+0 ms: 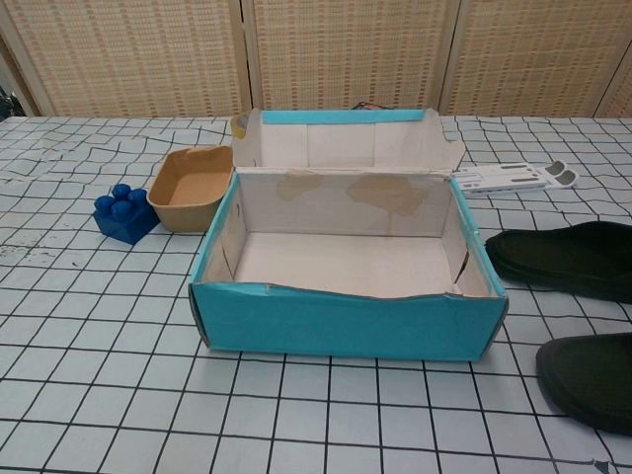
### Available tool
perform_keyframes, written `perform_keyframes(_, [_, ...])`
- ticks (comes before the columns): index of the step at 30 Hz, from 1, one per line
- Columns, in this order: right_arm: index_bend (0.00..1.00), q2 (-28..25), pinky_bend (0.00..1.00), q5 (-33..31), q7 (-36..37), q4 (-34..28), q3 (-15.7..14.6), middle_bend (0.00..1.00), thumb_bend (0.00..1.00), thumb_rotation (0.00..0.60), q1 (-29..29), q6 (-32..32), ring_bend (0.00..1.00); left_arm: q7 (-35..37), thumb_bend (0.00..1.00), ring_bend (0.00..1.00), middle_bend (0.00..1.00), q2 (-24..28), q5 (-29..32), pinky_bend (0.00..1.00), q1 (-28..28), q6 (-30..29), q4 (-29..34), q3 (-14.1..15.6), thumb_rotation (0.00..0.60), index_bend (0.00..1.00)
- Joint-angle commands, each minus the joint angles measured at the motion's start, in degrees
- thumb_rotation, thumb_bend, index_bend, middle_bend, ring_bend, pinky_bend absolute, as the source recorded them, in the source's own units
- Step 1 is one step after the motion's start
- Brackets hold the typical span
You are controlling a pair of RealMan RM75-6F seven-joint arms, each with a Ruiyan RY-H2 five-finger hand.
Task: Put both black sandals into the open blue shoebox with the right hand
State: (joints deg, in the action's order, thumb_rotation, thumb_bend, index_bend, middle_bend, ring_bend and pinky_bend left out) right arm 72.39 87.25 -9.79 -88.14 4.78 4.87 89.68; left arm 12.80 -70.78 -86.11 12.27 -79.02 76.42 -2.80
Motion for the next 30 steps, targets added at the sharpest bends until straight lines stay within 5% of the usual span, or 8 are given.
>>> perform_keyframes(1, [0.27,0.03,0.23,-0.01,-0.03,-0.18,-0.22,0.28,0.1,0.6,-0.14,-0.24,0.13,0.56,0.58,0.39,0.37,-0.08,0.02,0.55,0.09,0.01,-0.21,-0.09,0.6,0.38])
perform_keyframes(14, [0.29,-3.18,0.31,1.1,4.98,-3.32,-2.47,0.28,0.1,0.6,0.12,-3.87,0.13,2.47,0.58,0.39,0.37,-1.38,-0.12,0.55,1.39,2.0,-2.59,0.03,0.6,0.38])
perform_keyframes(22, [0.28,-10.09,0.31,4.18,7.93,-7.31,-8.12,0.28,0.08,0.6,1.07,-11.04,0.13,3.36,0.58,0.39,0.37,-0.61,-0.11,0.55,0.81,0.61,-1.81,-0.09,0.6,0.38])
perform_keyframes(30, [0.13,-17.93,0.22,8.93,15.22,-10.5,-14.25,0.2,0.0,0.6,4.12,-19.79,0.09,2.28,0.58,0.39,0.37,-0.63,0.18,0.55,0.85,1.17,-1.46,0.14,0.6,0.38])
